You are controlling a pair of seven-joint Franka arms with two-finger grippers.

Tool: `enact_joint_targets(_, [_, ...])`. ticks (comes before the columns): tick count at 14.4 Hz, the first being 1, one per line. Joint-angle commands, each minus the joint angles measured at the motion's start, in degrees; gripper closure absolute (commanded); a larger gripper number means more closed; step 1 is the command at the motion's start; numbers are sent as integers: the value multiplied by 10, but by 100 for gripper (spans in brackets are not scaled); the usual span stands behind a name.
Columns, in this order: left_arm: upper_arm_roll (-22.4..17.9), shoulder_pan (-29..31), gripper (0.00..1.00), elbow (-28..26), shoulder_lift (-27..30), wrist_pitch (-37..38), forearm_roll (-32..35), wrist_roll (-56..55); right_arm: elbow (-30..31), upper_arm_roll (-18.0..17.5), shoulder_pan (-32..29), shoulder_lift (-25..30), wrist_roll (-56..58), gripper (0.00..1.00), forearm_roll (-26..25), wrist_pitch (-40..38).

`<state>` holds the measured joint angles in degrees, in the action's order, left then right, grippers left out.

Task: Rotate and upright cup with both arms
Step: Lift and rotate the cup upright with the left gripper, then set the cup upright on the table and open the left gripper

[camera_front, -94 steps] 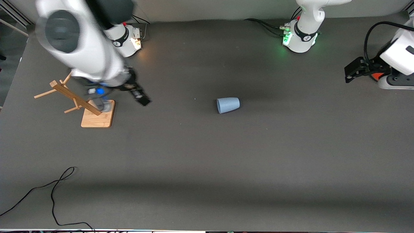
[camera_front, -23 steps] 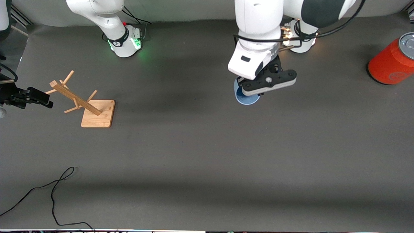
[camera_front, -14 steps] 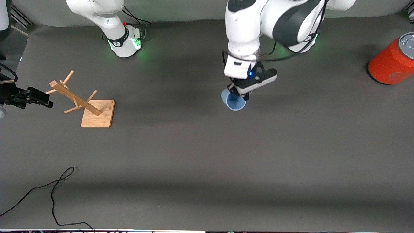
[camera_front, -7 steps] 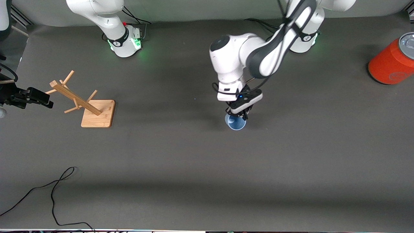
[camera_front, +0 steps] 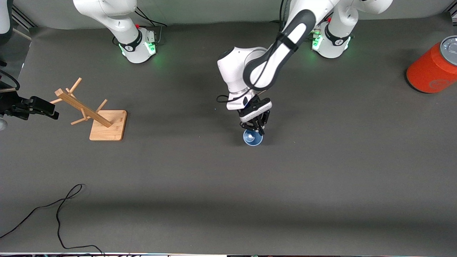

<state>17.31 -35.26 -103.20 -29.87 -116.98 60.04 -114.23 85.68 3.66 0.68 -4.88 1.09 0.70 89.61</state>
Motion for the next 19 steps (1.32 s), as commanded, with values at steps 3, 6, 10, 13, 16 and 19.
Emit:
enact_joint_targets(3, [-5, -27, 100, 49, -61, 49, 39, -29, 4, -1, 1, 5, -7, 0, -2, -1])
enact_joint_targets(6, [-5, -32, 96, 50, -75, 53, 67, -56, 4, -1, 1, 5, -7, 0, -2, 0])
enact_joint_targets(10, [-3, -31, 0, 83, -66, 79, 54, -39, 4, -1, 1, 5, -7, 0, -2, 0])
enact_joint_targets(13, [-3, -24, 0, 108, -27, 82, -29, 65, 4, -1, 1, 5, -7, 0, -2, 0])
enact_joint_targets(16, [-2, 18, 0, 148, 18, 90, -116, 198, 4, -1, 1, 5, -7, 0, -2, 0])
enact_joint_targets(19, [-3, 90, 0, 176, 70, 91, -255, 379, 4, -1, 1, 5, -7, 0, -2, 0])
